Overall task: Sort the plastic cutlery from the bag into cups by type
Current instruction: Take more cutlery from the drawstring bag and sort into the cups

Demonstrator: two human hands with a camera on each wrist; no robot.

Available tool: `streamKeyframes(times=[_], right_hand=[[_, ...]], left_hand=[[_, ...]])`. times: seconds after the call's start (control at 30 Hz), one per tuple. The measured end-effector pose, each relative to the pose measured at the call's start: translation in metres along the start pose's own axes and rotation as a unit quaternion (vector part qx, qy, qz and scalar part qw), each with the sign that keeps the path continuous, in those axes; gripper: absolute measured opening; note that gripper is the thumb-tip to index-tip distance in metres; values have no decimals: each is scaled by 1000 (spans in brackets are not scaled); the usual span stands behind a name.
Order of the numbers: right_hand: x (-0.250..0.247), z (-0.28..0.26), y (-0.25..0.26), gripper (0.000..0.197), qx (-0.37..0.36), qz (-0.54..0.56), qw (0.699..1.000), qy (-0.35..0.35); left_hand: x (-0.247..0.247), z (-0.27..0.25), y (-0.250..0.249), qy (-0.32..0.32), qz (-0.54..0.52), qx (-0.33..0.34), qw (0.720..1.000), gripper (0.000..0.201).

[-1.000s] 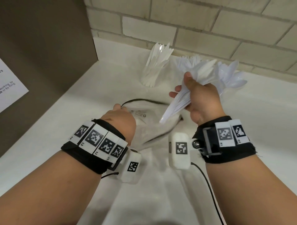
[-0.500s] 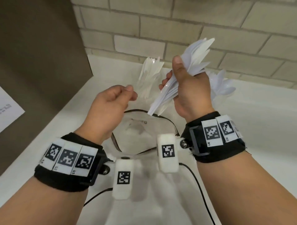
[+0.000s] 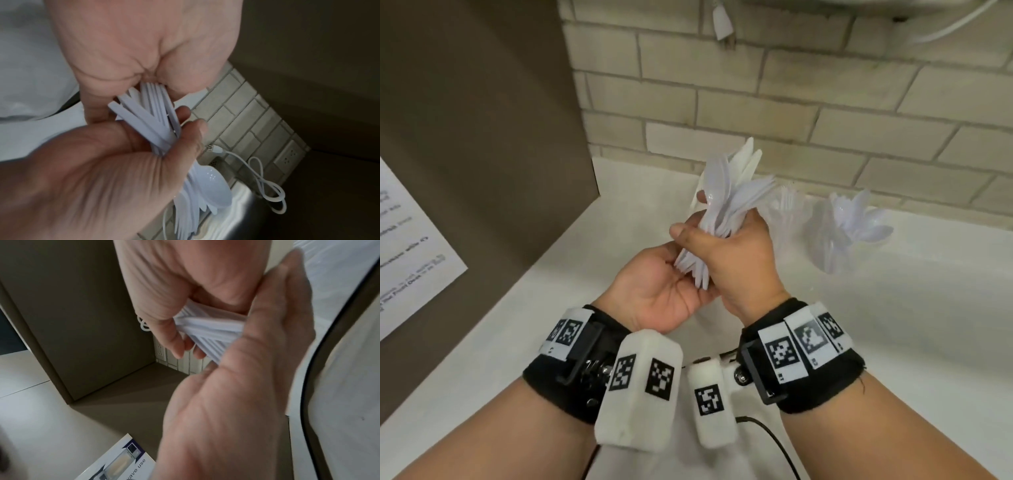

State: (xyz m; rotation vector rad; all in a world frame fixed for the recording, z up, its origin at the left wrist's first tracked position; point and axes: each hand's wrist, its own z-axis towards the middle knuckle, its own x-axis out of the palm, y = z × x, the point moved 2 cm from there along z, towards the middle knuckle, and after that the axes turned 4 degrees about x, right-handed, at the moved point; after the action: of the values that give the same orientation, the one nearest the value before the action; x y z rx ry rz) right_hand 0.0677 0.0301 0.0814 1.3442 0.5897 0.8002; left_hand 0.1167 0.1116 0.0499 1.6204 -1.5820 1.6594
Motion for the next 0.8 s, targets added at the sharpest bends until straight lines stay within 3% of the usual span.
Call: streamKeyframes(times=[0.13,0.27,0.37,0.47,0.53,0.6,0.67,0.73,0.8], right_hand=[[-2,3,-5,26,19,35,999,1],[-1,0,-12,17,46,-22,998,31],[-9,2,-8,13,68,-17,997,39],[-13,1,-5,16,63,-11,995,76],[-8,-4,-5,13,57,-82,988,121],[-1,-10,-7,13,49,-190,966,168],[3,-12,-8,17,45,-235,953,187],[2,-11,-8,28,44,-251,948,191],[-2,-11,-9,30,59,-258,943,202]], left_hand=[[-7,2,4,-50,52,-33,997,51],[-2,5,3,-16,94,-17,995,48],[-3,-1,2,16,202,-42,978,67],[2,-9,-7,59,273,62,958,76],[13,-14,-12,65,361,142,919,69],[24,-14,-9,0,455,186,871,54],[27,-10,-3,-91,480,211,846,46],[24,-8,0,-139,465,216,847,44],[20,-6,0,-127,442,195,867,42]])
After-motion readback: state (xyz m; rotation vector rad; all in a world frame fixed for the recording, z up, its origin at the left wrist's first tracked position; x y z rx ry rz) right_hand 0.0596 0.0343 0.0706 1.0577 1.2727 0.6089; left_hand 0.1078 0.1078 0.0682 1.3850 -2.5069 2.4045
